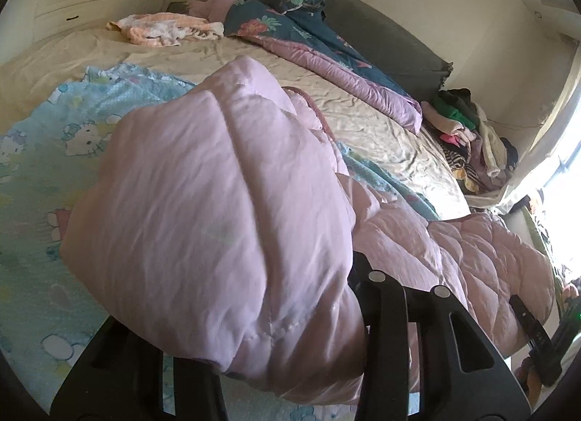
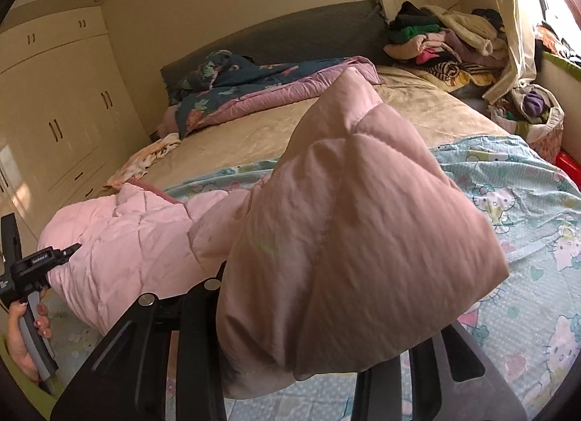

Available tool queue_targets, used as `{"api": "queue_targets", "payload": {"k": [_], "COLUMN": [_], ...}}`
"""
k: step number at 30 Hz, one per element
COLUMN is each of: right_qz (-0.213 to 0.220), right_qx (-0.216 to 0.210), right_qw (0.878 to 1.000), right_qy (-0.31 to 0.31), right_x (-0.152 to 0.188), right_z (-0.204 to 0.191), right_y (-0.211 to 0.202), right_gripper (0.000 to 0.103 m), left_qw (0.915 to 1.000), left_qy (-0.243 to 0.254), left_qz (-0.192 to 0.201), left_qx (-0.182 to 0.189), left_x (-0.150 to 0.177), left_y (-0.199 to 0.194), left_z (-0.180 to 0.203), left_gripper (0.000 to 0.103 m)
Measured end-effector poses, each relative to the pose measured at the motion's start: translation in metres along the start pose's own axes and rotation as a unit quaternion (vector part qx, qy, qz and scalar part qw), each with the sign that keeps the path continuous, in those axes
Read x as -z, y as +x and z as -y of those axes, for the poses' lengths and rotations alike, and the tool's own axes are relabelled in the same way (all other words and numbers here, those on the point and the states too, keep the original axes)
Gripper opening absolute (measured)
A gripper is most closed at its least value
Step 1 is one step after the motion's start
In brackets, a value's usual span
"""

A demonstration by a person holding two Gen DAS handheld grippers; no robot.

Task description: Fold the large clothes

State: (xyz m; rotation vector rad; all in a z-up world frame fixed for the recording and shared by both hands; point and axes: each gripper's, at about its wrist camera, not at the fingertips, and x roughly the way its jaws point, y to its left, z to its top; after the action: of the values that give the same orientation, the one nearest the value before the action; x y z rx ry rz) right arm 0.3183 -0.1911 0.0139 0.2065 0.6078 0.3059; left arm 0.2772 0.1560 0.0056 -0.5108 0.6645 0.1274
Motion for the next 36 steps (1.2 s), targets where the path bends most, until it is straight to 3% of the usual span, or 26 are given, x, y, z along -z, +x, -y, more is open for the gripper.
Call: {"api": "queue_targets", "payload": {"k": [16, 36], "right_qz": [-0.004, -0.008], "right_qx": [0.002, 0.015], "right_qw": [1.000, 0.999], "right_qy": [0.001, 0.028], "right_x": [0.032, 0.062], "right_z": [-0.011, -0.012], "right_y": [-0.044, -0.062], "right_gripper": [0.032, 0.032], "left_qw": [1.0000, 0.9998], "left_qy": [0.003, 0.003], "left_qz": [-0.008, -0.019], "left_qx": [0.002, 0.005], "left_x": [0.025, 0.049], "left_y": [-0.036, -0.050], "left_z": [-0.015, -0.035], "left_gripper": [0.032, 0.033]}}
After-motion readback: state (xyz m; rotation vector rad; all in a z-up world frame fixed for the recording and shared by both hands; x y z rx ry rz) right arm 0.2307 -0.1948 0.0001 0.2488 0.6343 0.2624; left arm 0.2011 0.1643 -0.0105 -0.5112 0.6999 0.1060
